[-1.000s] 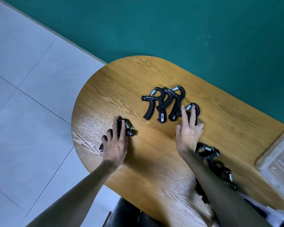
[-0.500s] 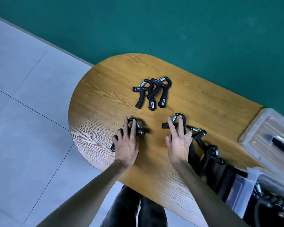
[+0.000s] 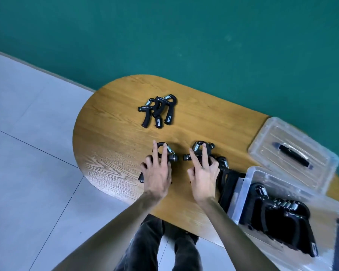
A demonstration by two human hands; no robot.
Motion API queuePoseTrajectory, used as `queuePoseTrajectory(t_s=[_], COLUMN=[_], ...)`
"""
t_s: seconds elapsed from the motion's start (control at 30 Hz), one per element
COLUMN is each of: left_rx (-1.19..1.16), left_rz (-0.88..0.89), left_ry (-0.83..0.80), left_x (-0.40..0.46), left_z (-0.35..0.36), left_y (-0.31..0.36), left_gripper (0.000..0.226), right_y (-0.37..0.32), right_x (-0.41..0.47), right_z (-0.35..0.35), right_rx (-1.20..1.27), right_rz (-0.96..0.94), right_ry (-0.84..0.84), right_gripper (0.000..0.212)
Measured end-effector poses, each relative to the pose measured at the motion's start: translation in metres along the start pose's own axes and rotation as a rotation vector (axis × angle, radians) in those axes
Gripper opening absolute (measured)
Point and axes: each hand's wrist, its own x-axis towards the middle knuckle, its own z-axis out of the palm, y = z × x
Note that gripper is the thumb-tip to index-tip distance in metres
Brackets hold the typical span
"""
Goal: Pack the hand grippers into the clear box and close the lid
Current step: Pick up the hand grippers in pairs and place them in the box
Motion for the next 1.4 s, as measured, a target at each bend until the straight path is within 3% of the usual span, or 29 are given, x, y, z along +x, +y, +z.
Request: queuePoseTrajectory(t_s=[0.37,0.67,0.83,1.13,1.4], left_rx=[0.091,0.077,0.053,0.051,0.056], left_rz=[0.004,0.159,0.23,0.328,0.312], left_ry=[0.149,0.091,0.077,0.048,-0.107], left_x=[-0.063,-0.105,-0.118,-0.146,-0.153], left_z=[-0.048,-0.061,-0.051,-0.004,0.027], left_y=[0.095,0.174,0.216,0.271,0.295], left_gripper=[0.074,0.078,0.066,0.068,0.071], right_y=[0.029,0.088,0.128,0.198,0.236], right_x=[-0.056,-0.093,-0.108,-0.15,-0.167], right_z=[-0.109,-0.162,-0.175,-0.178,-0.158], right_rx=[0.045,0.073,0.055,0.05,0.079], right_rz=[0.041,0.146,0.216,0.341,0.484], right_ry=[0.112,0.197,0.246,0.26,0.202], right_gripper=[0.069,0.067,0.07,0.069,0.066])
